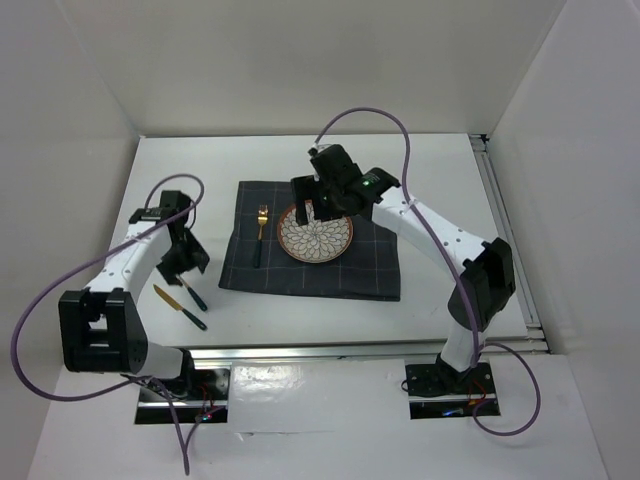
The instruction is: Set the dinner table for one person
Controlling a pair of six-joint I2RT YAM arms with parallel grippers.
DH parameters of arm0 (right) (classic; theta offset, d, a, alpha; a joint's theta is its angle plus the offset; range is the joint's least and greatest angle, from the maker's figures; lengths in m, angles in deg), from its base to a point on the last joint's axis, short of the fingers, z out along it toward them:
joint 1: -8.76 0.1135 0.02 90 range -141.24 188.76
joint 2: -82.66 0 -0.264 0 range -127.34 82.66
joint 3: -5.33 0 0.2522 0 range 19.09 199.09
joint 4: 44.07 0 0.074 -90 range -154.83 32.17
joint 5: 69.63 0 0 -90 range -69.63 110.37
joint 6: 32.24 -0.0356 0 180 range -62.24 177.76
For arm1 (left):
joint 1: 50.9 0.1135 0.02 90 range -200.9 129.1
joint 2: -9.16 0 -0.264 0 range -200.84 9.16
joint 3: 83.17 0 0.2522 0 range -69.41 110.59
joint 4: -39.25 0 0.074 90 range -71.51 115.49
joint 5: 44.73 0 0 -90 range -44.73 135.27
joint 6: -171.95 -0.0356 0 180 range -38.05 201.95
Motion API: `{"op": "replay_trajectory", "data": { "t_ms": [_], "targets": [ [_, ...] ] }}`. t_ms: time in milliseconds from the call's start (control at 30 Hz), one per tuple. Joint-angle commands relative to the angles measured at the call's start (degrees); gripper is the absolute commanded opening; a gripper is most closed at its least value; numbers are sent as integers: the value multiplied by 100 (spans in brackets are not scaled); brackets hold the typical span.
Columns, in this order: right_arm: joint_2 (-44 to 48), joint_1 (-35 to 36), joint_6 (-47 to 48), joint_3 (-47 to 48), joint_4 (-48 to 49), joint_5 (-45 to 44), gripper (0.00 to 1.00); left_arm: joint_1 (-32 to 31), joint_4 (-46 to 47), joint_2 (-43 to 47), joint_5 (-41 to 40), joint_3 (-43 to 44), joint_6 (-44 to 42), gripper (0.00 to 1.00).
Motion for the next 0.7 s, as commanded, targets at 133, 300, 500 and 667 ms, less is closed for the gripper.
{"op": "replay_trajectory", "data": {
  "t_ms": [133,300,500,667],
  "targets": [
    [440,-319,-122,-550,335,-124,95,517,728,83,534,-876,452,70],
    [756,-662,-122,-884,335,-71,95,649,991,-348,446,-1200,505,60],
    [1047,-1075,-122,-1192,282,-18,95,649,1379,-700,631,-1447,505,52],
    [1161,-1287,-70,-1245,177,-18,95,649,1441,-806,631,-1395,505,40]
  ]
}}
